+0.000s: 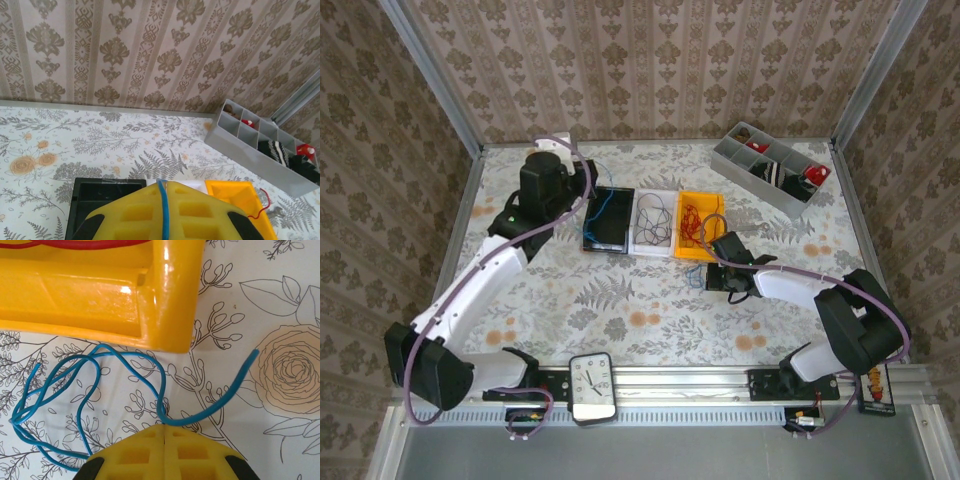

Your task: Untangle the cables

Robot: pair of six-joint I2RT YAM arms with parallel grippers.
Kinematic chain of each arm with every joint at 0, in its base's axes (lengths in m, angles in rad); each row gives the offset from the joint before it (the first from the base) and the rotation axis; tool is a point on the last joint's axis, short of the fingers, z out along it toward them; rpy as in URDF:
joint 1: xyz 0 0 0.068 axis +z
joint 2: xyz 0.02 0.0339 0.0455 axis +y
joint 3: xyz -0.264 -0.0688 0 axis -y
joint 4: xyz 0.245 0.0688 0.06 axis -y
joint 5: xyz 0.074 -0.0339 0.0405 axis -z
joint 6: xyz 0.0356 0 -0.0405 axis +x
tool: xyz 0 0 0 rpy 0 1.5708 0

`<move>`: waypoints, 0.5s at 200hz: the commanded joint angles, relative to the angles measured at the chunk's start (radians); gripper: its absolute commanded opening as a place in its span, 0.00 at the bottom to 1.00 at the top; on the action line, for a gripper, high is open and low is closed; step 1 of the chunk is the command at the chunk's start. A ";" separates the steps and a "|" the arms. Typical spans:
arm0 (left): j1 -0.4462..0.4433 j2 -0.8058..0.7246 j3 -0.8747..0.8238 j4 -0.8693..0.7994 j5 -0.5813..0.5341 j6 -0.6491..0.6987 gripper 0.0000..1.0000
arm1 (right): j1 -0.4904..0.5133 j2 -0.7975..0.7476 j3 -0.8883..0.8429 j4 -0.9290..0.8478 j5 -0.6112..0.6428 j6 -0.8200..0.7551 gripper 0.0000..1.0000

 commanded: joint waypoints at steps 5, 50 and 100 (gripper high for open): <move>-0.005 0.024 0.018 0.033 0.010 0.035 0.00 | 0.005 -0.003 -0.002 -0.060 -0.022 -0.018 0.00; 0.002 0.076 0.024 0.035 -0.021 0.052 0.00 | 0.005 -0.008 0.002 -0.067 -0.024 -0.020 0.00; 0.012 0.157 0.049 0.041 -0.025 0.070 0.00 | 0.005 -0.013 0.004 -0.075 -0.022 -0.029 0.00</move>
